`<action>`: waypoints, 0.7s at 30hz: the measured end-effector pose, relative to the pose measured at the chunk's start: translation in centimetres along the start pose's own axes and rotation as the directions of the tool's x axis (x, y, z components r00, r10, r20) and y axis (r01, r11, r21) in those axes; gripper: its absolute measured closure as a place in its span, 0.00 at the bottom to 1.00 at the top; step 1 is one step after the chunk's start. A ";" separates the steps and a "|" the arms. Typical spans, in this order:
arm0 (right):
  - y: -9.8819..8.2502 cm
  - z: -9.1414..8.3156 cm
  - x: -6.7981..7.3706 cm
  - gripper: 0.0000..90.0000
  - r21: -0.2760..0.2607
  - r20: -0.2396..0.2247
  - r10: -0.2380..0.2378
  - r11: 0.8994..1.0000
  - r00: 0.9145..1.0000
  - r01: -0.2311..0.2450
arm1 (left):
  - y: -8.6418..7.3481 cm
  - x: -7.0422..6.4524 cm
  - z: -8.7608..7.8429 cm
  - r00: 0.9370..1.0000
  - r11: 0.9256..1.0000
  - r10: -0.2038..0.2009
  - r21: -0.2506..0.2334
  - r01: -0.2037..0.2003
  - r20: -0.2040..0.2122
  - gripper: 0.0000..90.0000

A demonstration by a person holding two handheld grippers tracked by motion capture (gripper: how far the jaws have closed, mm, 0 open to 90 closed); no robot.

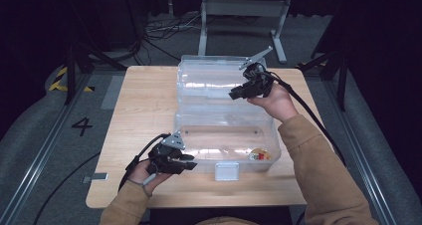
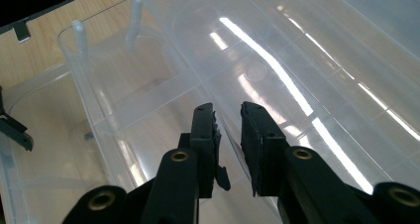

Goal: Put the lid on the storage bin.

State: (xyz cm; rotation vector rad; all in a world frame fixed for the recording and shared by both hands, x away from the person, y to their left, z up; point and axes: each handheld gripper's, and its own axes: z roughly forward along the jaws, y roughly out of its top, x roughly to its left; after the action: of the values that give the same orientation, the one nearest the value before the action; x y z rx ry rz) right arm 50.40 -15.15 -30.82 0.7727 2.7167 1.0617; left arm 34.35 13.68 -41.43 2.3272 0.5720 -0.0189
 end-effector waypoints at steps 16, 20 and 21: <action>-0.6 -1.0 1.1 0.87 -0.008 0.002 -0.040 0.999 0.999 0.040 | 0.2 -0.1 1.2 1.000 0.999 0.025 0.032 -0.024 -0.017 0.81; -0.8 -1.3 1.6 0.87 -0.010 -0.002 -0.048 0.999 0.999 0.048 | 0.2 -0.2 1.3 0.999 0.999 0.028 0.029 -0.027 -0.020 0.81; -0.8 -1.3 1.7 0.87 -0.011 -0.002 -0.050 0.999 0.999 0.050 | 0.2 -0.2 1.3 0.999 0.999 0.029 0.028 -0.028 -0.021 0.81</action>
State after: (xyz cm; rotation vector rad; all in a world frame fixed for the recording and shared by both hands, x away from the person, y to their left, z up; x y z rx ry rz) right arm 48.22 -15.58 -30.22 0.6986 2.7148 1.0668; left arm 34.46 12.65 -42.19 2.3649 0.5525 0.0111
